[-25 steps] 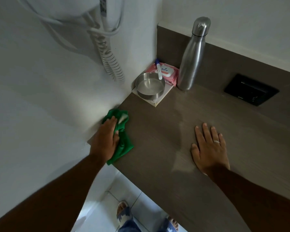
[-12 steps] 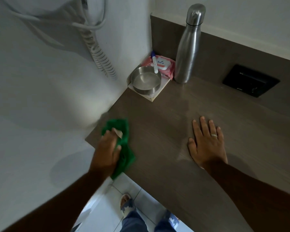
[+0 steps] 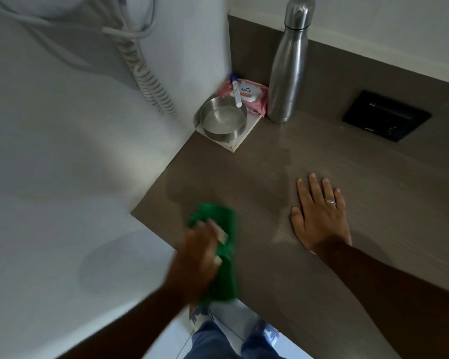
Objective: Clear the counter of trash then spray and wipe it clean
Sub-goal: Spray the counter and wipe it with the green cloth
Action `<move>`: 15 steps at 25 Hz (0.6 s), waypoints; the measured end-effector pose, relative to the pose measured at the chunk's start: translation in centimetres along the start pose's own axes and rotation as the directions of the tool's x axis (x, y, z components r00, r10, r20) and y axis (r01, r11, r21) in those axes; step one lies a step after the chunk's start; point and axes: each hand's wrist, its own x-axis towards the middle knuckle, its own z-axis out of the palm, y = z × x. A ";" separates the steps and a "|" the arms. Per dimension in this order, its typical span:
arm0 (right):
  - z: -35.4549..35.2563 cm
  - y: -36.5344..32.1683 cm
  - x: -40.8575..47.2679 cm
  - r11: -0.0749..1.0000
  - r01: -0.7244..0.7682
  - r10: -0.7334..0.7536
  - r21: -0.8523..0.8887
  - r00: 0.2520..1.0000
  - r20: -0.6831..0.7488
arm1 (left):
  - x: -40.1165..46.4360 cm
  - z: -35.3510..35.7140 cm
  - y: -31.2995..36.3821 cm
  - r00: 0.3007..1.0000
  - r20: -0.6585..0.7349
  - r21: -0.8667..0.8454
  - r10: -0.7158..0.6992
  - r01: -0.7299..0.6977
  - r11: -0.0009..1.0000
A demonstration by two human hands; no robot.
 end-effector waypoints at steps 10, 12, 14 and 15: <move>0.2 -0.1 0.0 1.000 -0.001 0.001 0.013 1.000 -0.010 | 12.0 -6.3 -7.5 0.996 0.034 0.312 -0.086 0.071 0.948; 0.1 0.0 0.0 1.000 -0.001 0.001 0.015 1.000 -0.014 | 15.7 -5.7 -5.5 0.990 0.053 0.339 -0.127 0.102 0.935; 0.0 0.2 0.0 1.000 0.004 -0.004 0.020 1.000 -0.020 | 19.0 -4.8 -4.0 0.975 -0.017 0.416 -0.223 0.209 0.885; 0.1 0.2 -0.1 1.000 0.007 -0.006 0.024 1.000 -0.016 | 20.2 -4.7 -3.5 0.959 -0.054 0.433 -0.279 0.274 0.859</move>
